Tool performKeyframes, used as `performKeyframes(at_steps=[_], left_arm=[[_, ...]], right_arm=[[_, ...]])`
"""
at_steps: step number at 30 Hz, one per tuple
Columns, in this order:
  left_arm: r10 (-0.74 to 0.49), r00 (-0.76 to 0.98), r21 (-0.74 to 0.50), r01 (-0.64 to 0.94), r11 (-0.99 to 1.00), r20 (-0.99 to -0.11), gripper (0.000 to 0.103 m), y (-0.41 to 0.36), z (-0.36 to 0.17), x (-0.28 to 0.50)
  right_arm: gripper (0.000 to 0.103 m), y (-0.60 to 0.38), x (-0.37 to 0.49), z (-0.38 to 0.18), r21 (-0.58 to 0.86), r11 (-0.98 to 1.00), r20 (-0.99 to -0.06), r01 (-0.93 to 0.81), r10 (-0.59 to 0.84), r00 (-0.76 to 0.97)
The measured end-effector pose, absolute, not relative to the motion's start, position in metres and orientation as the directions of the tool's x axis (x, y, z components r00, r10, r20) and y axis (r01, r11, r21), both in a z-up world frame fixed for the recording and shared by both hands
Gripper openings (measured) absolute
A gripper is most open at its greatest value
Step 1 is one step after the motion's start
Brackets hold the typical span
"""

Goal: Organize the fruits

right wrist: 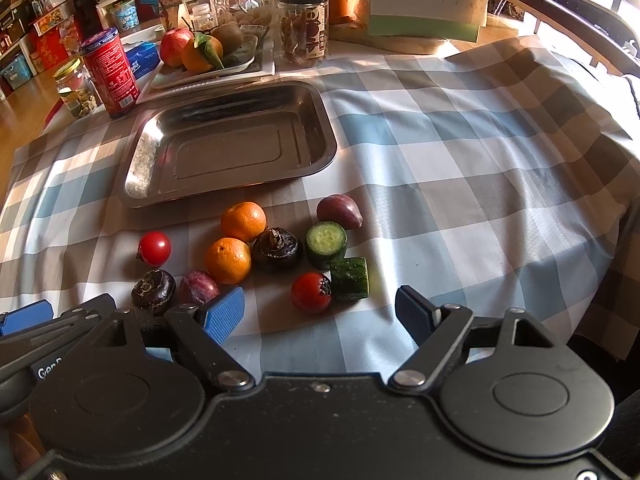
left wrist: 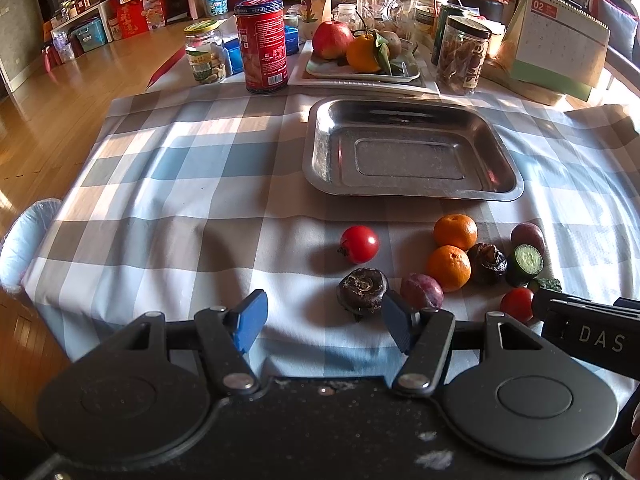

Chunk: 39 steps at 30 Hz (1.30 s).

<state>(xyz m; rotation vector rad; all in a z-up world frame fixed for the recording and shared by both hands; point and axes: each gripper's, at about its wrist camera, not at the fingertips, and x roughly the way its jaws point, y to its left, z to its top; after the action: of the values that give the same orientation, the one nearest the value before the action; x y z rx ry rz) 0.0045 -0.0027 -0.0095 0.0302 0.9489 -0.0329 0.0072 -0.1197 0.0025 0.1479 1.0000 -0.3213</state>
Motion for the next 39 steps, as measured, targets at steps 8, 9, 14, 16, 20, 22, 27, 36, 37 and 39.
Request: performKeyframes(at_steps=[8,9,14,16,20,22,27,36,37,39], left_arm=[[-0.019,0.585,0.010,0.048,0.999,-0.811,0.065,-0.0027,-0.0090,0.0038],[-0.020,0.585,0.011,0.049,0.999,-0.811,0.065,-0.0028,-0.0089,0.0039],[-0.026,0.586,0.008,0.055,0.998,-0.810,0.065,-0.0023,-0.0080,0.0033],[-0.027,0.586,0.007,0.056,0.998,-0.810,0.065,-0.0019,-0.0080,0.0032],[-0.030,0.583,0.006,0.059,0.998,-0.812,0.065,-0.0021,-0.0080,0.0033],[-0.029,0.584,0.007,0.059,0.998,-0.811,0.065,-0.0024,-0.0080,0.0035],[-0.030,0.583,0.007,0.061,0.998,-0.812,0.065,-0.0024,-0.0080,0.0035],[-0.029,0.584,0.009,0.061,0.998,-0.811,0.065,-0.0029,-0.0080,0.0036],[-0.027,0.585,0.010,0.061,0.998,-0.811,0.065,-0.0030,-0.0081,0.0036],[-0.025,0.586,0.013,0.061,0.998,-0.810,0.065,-0.0033,-0.0085,0.0035]], right_arm=[[0.082,-0.1208,0.0073,0.0043,-0.015,0.945,-0.846,0.326,-0.186,0.500],[0.082,-0.1206,0.0075,0.0043,-0.015,0.945,-0.846,0.326,-0.185,0.499],[0.082,-0.1187,0.0074,0.0043,-0.016,0.948,-0.846,0.317,-0.182,0.501],[0.082,-0.1178,0.0073,0.0044,-0.016,0.950,-0.846,0.313,-0.180,0.502],[0.082,-0.1175,0.0071,0.0051,-0.014,0.952,-0.846,0.307,-0.175,0.504],[0.082,-0.1177,0.0070,0.0054,-0.013,0.952,-0.846,0.305,-0.173,0.504],[0.082,-0.1171,0.0066,0.0056,-0.011,0.953,-0.846,0.302,-0.170,0.505],[0.082,-0.1147,0.0056,0.0057,-0.009,0.954,-0.841,0.298,-0.169,0.513],[0.082,-0.1149,0.0050,0.0064,-0.012,0.953,-0.838,0.303,-0.175,0.517],[0.082,-0.1164,0.0047,0.0071,-0.011,0.950,-0.836,0.313,-0.180,0.518]])
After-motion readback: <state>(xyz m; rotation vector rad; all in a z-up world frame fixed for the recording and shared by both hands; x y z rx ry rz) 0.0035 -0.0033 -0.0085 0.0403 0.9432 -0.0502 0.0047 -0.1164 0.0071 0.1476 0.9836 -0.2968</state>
